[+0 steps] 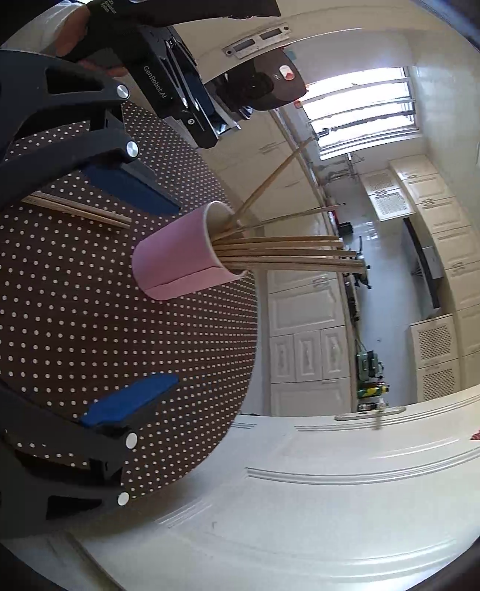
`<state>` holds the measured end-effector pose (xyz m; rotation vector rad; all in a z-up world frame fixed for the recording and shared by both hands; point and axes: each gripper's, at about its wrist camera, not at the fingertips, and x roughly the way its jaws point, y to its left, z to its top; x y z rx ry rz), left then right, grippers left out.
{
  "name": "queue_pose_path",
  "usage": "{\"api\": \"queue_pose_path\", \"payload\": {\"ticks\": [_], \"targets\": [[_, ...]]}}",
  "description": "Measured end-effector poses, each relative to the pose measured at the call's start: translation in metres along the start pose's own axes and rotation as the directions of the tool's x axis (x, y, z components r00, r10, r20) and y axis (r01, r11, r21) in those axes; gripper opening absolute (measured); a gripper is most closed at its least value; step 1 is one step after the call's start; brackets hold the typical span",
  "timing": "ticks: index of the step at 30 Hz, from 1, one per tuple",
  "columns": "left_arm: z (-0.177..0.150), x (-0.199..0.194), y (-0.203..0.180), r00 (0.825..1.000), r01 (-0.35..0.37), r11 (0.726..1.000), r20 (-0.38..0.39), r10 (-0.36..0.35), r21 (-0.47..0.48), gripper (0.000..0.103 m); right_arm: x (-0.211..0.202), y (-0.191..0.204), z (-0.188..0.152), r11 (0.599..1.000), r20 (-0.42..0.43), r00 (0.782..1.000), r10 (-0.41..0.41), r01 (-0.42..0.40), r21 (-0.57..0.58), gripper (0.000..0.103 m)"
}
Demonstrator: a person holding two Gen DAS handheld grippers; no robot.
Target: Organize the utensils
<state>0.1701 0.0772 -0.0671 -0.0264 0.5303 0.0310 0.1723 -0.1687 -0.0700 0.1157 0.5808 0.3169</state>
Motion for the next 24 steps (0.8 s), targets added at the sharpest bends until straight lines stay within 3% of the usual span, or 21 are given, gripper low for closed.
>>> {"api": "queue_pose_path", "payload": {"ticks": [4, 9, 16, 24], "targets": [[-0.009, 0.008, 0.003, 0.996, -0.006, 0.999, -0.088, 0.01, 0.039, 0.066, 0.014, 0.004, -0.009, 1.0, -0.146, 0.989, 0.012, -0.012, 0.001, 0.083], [-0.018, 0.016, 0.006, 0.98, 0.013, 0.998, -0.197, -0.001, 0.061, 0.066, 0.032, 0.017, -0.017, 0.999, -0.304, 0.952, 0.025, -0.032, -0.019, 0.083], [-0.029, 0.023, 0.012, 0.938, 0.033, 0.997, -0.347, -0.009, 0.064, 0.066, 0.055, 0.036, -0.029, 0.998, -0.462, 0.886, 0.041, -0.055, -0.016, 0.083], [-0.039, 0.033, 0.027, 0.881, 0.031, 0.998, -0.473, -0.004, 0.05, 0.067, 0.073, 0.055, -0.039, 0.998, -0.567, 0.823, -0.014, -0.025, -0.061, 0.083]]}}
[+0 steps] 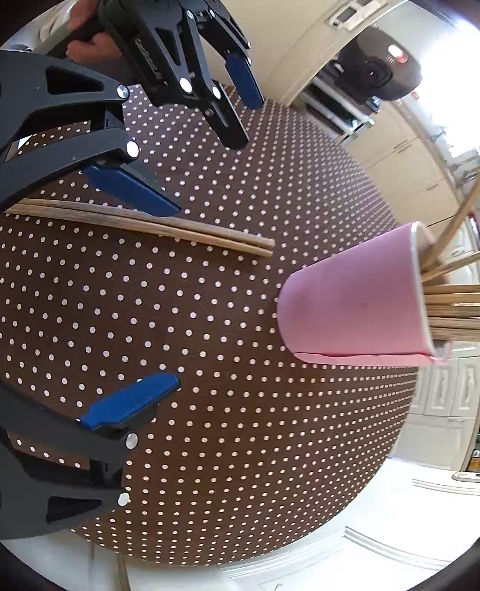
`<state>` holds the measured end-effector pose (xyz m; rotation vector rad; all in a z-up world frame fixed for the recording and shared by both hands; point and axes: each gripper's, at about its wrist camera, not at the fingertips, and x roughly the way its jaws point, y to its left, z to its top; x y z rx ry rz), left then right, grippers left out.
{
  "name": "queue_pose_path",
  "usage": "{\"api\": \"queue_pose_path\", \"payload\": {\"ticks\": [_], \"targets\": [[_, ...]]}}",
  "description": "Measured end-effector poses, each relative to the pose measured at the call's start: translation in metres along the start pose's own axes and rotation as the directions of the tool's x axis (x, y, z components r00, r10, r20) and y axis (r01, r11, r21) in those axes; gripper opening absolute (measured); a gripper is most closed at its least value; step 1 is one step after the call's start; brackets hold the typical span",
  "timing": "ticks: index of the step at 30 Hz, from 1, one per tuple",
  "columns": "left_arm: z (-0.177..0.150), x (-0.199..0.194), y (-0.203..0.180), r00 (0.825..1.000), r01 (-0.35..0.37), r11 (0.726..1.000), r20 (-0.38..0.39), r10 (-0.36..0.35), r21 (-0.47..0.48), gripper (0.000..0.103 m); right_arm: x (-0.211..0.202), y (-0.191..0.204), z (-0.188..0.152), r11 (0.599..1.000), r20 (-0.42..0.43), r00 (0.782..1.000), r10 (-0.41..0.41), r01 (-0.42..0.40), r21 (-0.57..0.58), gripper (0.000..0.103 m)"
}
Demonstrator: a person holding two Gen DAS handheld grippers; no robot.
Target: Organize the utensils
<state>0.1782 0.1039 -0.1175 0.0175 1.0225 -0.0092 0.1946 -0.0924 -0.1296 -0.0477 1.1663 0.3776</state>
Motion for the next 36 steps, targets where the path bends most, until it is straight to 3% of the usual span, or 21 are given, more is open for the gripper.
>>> {"api": "queue_pose_path", "payload": {"ticks": [9, 16, 30, 34, 36], "targets": [[-0.002, 0.009, 0.019, 0.995, -0.024, 1.0, -0.099, 0.024, 0.003, 0.07, 0.028, 0.012, 0.018, 0.999, -0.114, 0.992, -0.052, 0.053, 0.009, 0.083], [-0.003, 0.02, 0.036, 0.989, -0.015, 1.0, -0.149, 0.013, -0.012, 0.072, 0.042, 0.025, 0.031, 0.996, -0.134, 0.987, -0.091, 0.09, -0.012, 0.083], [-0.009, 0.018, 0.034, 0.986, -0.004, 1.0, -0.165, 0.002, -0.01, 0.072, 0.074, 0.085, 0.042, 0.983, -0.119, 0.978, -0.172, 0.162, -0.09, 0.083], [-0.012, 0.02, 0.027, 0.985, 0.006, 1.0, -0.175, -0.007, -0.004, 0.072, 0.071, 0.094, 0.031, 0.98, -0.079, 0.984, -0.16, 0.149, -0.131, 0.07], [-0.012, 0.02, 0.022, 0.984, 0.011, 1.0, -0.179, -0.012, -0.005, 0.072, 0.071, 0.099, 0.028, 0.979, -0.055, 0.987, -0.152, 0.142, -0.148, 0.056]]}}
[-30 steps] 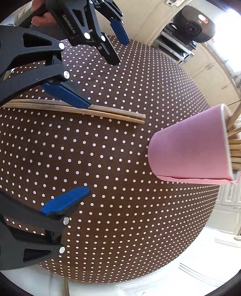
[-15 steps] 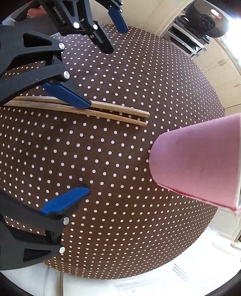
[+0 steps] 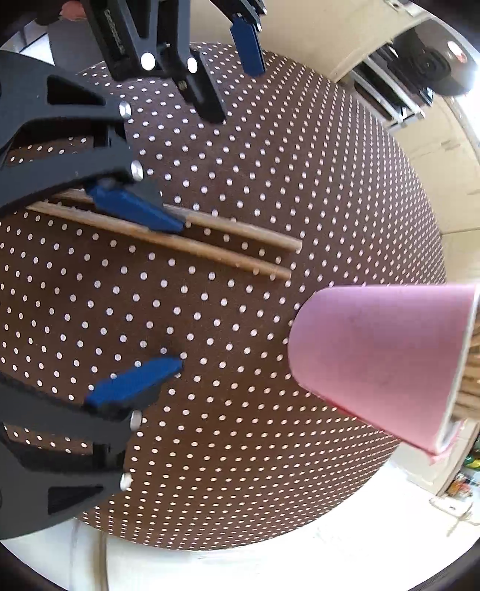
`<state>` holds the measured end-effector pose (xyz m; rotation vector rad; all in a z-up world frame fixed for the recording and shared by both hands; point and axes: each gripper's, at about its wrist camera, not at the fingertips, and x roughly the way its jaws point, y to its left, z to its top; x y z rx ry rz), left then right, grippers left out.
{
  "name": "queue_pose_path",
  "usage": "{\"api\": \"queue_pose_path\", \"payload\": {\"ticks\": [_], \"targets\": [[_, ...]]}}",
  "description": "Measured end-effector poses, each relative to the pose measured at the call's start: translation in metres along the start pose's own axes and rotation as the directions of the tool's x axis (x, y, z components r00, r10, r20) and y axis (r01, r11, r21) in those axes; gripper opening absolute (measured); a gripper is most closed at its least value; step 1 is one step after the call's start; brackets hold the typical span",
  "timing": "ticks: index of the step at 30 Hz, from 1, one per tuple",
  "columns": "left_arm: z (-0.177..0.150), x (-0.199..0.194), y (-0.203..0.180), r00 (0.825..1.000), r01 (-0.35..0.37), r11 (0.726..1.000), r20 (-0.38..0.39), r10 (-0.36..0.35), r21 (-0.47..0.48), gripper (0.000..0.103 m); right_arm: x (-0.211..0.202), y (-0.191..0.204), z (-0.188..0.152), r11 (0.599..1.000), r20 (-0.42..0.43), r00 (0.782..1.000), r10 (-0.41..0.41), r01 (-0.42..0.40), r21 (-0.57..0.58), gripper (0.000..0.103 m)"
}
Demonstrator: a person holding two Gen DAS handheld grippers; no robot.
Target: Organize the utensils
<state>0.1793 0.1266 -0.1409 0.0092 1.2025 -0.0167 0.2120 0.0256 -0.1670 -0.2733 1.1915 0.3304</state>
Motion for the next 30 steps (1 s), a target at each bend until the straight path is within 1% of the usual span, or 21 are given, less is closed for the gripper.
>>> {"api": "queue_pose_path", "payload": {"ticks": [1, 3, 4, 7, 8, 10, 12, 13, 16, 19, 21, 23, 27, 30], "targets": [[0.0, 0.0, -0.002, 1.0, 0.002, 1.0, -0.003, -0.002, 0.001, 0.072, 0.0, 0.004, -0.001, 1.0, 0.009, 1.0, 0.005, -0.005, -0.011, 0.052], [0.0, 0.001, -0.006, 1.0, 0.007, 1.0, -0.007, -0.007, 0.0, 0.072, -0.001, 0.007, -0.002, 1.0, 0.016, 1.0, 0.018, -0.017, -0.026, 0.041], [0.0, 0.002, -0.008, 1.0, 0.011, 1.0, -0.009, -0.011, -0.003, 0.072, -0.001, 0.008, -0.003, 0.999, 0.02, 1.0, 0.021, -0.021, -0.026, 0.038], [0.002, 0.004, -0.011, 1.0, 0.023, 1.0, -0.019, -0.023, -0.016, 0.072, -0.001, 0.01, -0.005, 0.999, 0.033, 0.999, 0.035, -0.033, -0.042, 0.022], [0.002, 0.006, -0.011, 0.999, 0.026, 0.999, -0.022, -0.026, -0.024, 0.072, -0.001, 0.01, -0.006, 0.998, 0.04, 0.999, 0.037, -0.035, -0.054, 0.013], [0.003, 0.01, -0.015, 0.999, 0.028, 0.999, -0.032, -0.029, -0.041, 0.072, 0.002, -0.004, -0.008, 0.997, 0.044, 0.997, 0.062, -0.059, -0.059, 0.012], [0.003, 0.013, -0.018, 0.999, 0.021, 0.999, -0.04, -0.022, -0.042, 0.072, 0.003, -0.008, -0.008, 0.994, 0.045, 0.995, 0.084, -0.081, -0.066, 0.006], [0.004, 0.013, -0.02, 0.999, 0.014, 0.999, -0.037, -0.016, -0.038, 0.072, 0.001, -0.015, -0.01, 0.993, 0.045, 0.994, 0.096, -0.092, -0.076, 0.005], [0.005, 0.012, -0.026, 0.999, 0.031, 0.999, -0.042, -0.033, -0.038, 0.072, -0.002, -0.021, -0.013, 0.99, 0.039, 0.993, 0.109, -0.105, -0.093, 0.005], [0.01, 0.012, -0.031, 0.997, 0.055, 0.998, -0.047, -0.057, -0.045, 0.072, -0.005, -0.03, -0.015, 0.994, 0.039, 0.995, 0.087, -0.084, -0.077, 0.005], [0.013, 0.011, -0.038, 0.997, 0.061, 0.997, -0.047, -0.063, -0.042, 0.072, -0.006, -0.036, -0.016, 0.997, 0.046, 0.998, 0.053, -0.05, -0.066, 0.005], [0.018, 0.01, -0.048, 0.997, 0.061, 0.997, -0.052, -0.062, -0.038, 0.072, -0.007, -0.045, -0.018, 0.998, 0.049, 0.998, 0.037, -0.034, -0.049, 0.005], [0.03, 0.015, -0.07, 0.994, 0.077, 0.996, -0.073, -0.08, -0.042, 0.072, -0.006, -0.057, -0.016, 0.999, 0.057, 0.998, -0.028, 0.03, -0.033, 0.007], [0.038, 0.023, -0.085, 0.994, 0.057, 0.998, -0.089, -0.06, -0.039, 0.072, -0.006, -0.062, -0.016, 1.0, 0.057, 0.998, -0.013, 0.015, -0.028, 0.007]]}}
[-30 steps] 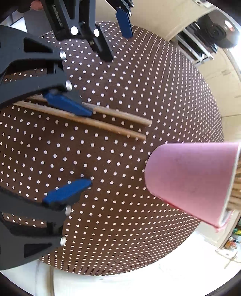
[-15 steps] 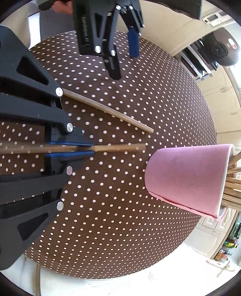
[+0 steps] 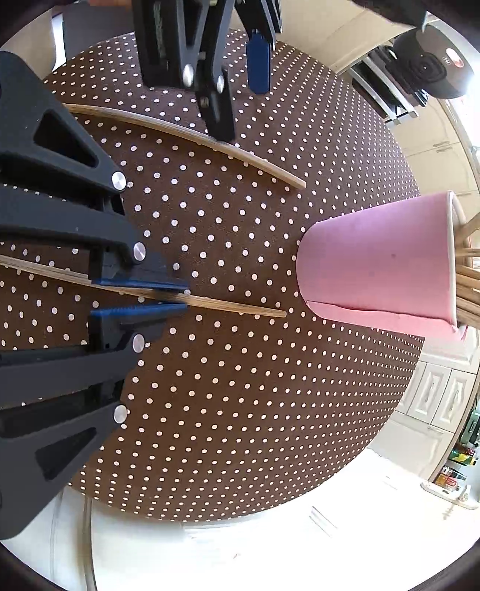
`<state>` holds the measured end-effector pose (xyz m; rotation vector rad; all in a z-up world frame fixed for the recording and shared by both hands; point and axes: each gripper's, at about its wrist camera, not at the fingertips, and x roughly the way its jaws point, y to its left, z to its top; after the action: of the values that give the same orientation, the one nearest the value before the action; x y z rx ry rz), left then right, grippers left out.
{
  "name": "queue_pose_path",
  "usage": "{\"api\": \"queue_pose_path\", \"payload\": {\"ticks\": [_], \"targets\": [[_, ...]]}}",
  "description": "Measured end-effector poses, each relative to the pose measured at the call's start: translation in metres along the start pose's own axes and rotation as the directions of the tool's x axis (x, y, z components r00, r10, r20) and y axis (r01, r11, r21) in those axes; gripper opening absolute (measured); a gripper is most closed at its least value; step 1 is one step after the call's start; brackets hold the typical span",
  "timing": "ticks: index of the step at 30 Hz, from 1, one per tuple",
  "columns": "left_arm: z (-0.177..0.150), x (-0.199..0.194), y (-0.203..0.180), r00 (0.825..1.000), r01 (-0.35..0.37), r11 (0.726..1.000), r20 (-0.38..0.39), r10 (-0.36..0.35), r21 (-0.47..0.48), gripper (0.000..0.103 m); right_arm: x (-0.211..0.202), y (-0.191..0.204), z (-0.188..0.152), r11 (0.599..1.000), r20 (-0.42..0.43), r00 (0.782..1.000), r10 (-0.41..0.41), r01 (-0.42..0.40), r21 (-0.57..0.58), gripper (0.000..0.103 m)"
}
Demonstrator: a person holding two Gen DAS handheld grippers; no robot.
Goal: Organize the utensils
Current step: 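Close the left tool on one loose wooden chopstick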
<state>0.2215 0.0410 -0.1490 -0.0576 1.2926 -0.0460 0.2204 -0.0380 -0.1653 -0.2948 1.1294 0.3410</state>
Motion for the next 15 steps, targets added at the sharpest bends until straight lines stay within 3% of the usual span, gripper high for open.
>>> {"api": "queue_pose_path", "payload": {"ticks": [11, 15], "targets": [[0.024, 0.02, -0.041, 0.997, -0.075, 0.997, -0.03, 0.074, -0.034, 0.072, -0.006, -0.02, -0.011, 0.999, 0.01, 0.999, 0.051, -0.051, 0.014, 0.007], [0.037, 0.028, -0.046, 0.997, -0.075, 0.997, -0.012, 0.075, -0.014, 0.066, -0.008, -0.023, -0.013, 0.998, 0.021, 0.998, 0.055, -0.056, 0.007, 0.007]]}}
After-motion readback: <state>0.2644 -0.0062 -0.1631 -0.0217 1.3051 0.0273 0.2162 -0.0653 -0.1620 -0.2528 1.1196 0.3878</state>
